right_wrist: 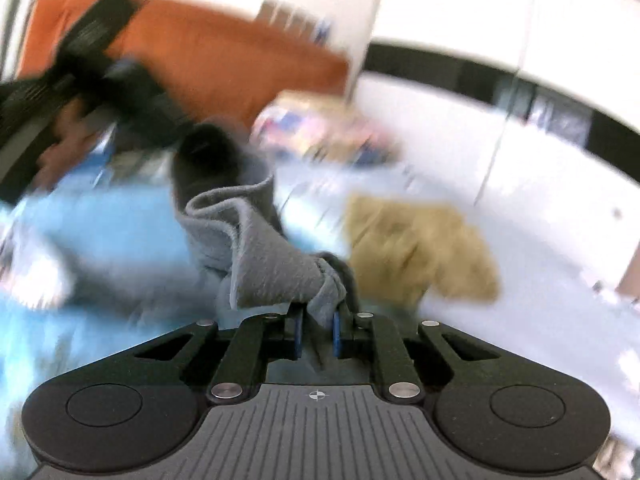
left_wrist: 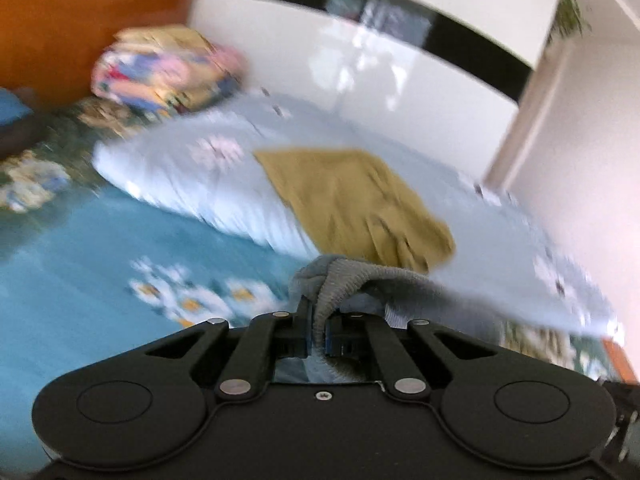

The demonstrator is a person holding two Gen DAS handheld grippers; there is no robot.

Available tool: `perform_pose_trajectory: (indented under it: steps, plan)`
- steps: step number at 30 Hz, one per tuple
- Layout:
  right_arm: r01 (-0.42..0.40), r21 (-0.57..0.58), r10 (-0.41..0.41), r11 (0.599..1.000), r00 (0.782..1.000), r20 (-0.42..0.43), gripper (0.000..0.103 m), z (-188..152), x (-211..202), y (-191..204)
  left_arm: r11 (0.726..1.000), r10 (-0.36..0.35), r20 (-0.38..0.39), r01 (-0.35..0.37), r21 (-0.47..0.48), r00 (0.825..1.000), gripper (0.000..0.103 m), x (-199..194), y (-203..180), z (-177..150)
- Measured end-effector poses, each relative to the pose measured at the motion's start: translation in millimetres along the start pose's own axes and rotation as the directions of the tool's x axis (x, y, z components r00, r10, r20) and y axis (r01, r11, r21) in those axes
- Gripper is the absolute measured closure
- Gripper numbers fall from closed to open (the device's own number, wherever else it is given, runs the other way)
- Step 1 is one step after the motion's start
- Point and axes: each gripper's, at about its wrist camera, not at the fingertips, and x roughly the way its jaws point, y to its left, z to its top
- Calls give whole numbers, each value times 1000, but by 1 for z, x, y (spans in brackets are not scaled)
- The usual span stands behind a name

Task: Fold clothes
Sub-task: 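Lift the grey sweatshirt up by its collar with both grippers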

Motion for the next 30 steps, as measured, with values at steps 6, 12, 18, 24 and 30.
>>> perform_pose_trajectory:
  steps: [6,12,18,24,30]
  plan:
    - [54,-38,-46,998,981,186,92,87,-15,-8,999,25,145,-31,39,989,99,-77,-10,49]
    - [73,-37,-55,997,937,345,92,169,-49,-8,995,43,313,-69,73,949,98,-162,-32,101]
    - [111,-47,-74,993,868,491,92,234,-106,-6,983,62,471,-137,126,880,97,-249,-73,141]
    - [114,-4,-89,993,799,595,92,284,-167,-16,955,72,587,-225,192,807,96,-330,-133,167]
    - [101,35,-98,994,728,679,91,318,-224,-34,933,61,679,-284,222,731,94,-405,-195,176]
